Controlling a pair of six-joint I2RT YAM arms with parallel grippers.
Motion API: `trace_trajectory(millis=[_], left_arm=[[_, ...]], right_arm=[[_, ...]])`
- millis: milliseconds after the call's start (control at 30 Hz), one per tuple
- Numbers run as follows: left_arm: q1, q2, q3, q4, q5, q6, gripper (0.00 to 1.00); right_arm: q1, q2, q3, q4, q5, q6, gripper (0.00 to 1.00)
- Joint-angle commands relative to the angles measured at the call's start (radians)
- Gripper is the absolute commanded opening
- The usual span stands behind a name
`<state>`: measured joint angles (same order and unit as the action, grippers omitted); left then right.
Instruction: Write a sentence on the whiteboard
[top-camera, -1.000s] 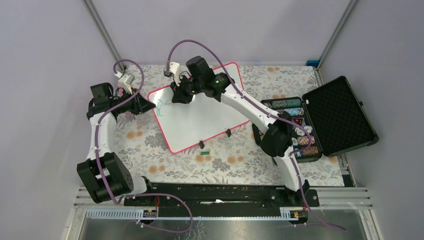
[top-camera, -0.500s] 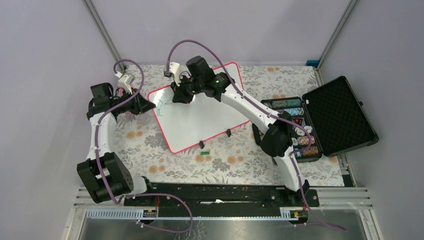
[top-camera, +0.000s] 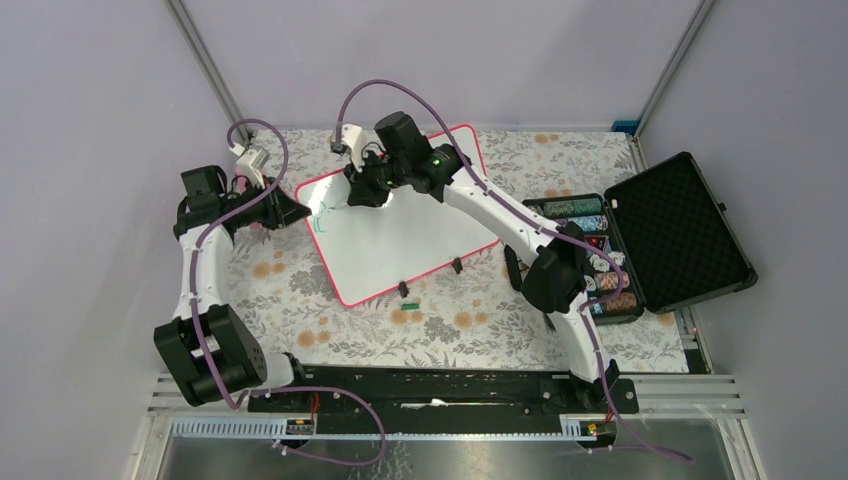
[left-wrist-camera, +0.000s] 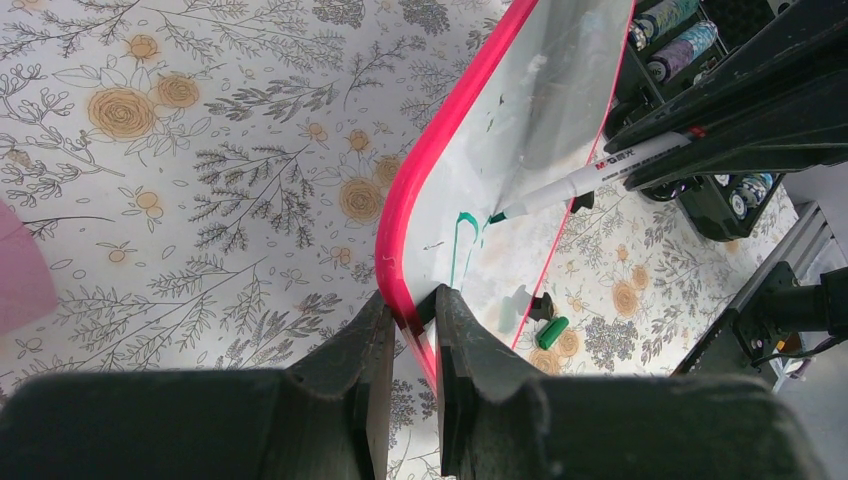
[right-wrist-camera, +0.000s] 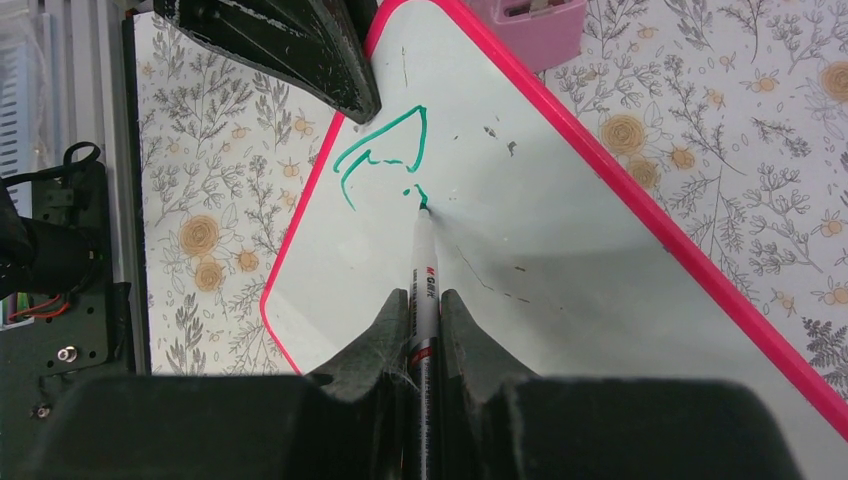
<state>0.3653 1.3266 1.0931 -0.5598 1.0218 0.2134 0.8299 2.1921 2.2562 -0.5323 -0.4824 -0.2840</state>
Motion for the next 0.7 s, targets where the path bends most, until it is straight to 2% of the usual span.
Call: trace_trajectory(millis=[0,667], left_arm=[[-0.014,-0.019,0.008,0.012,0.038,0.037,0.0],[-0.017,-0.015,0.013,0.012,0.038,0.036,0.0]], right_arm=[[-0.022,-0.039,-0.017,0.002,0.033,-0.017,0.0],[-0.003,-0.055,-0.11,0.003,0.001,-0.035,0.0]])
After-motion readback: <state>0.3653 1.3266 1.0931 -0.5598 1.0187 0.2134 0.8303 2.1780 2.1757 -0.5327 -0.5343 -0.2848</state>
